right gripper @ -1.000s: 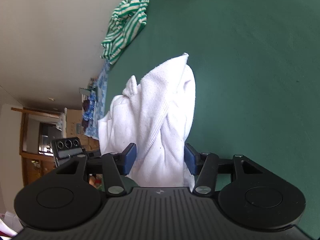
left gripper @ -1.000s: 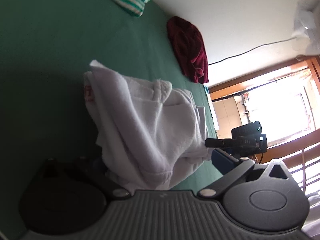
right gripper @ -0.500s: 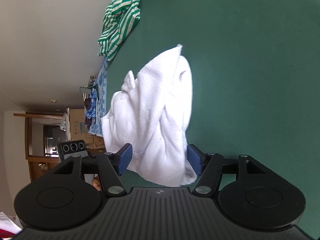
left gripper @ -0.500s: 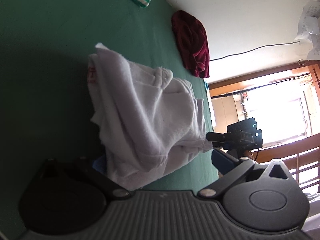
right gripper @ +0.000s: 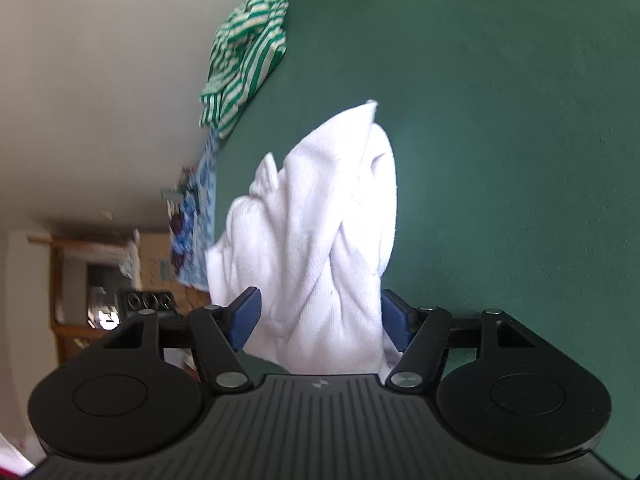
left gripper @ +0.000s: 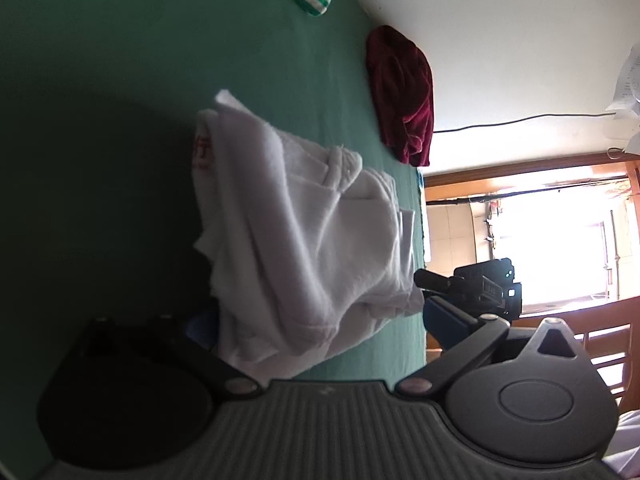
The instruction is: Fold clothes
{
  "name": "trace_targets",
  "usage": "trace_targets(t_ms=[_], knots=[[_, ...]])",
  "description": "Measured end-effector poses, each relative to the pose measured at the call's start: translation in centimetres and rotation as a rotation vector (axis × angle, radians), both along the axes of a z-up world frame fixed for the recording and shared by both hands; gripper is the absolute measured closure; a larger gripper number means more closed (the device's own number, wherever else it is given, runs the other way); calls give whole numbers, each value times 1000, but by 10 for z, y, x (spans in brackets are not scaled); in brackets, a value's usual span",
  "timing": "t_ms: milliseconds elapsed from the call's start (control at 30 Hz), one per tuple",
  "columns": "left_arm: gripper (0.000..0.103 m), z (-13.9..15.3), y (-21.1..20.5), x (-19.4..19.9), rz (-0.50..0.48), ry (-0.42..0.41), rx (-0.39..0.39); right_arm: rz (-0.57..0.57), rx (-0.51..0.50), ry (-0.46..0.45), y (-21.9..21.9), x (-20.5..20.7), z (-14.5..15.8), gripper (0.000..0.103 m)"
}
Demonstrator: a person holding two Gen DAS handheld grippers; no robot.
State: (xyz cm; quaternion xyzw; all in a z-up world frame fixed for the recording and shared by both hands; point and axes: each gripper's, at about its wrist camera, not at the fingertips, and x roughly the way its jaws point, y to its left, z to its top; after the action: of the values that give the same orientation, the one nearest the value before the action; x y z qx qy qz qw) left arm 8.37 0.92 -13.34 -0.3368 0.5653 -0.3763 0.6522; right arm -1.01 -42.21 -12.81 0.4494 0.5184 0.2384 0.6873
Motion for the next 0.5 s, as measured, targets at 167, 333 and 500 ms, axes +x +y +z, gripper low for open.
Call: trace_targets(t_ms=[167, 333, 500], knots=[[1, 1, 0, -1, 3, -19, 1, 11, -16, -34, 9, 8, 2, 37], [1, 2, -3, 0, 11, -23, -1, 8, -37, -63, 16, 11, 3, 40], [1, 3, -7, -3, 20, -56, 2, -22, -44, -51, 14, 8, -3, 64]])
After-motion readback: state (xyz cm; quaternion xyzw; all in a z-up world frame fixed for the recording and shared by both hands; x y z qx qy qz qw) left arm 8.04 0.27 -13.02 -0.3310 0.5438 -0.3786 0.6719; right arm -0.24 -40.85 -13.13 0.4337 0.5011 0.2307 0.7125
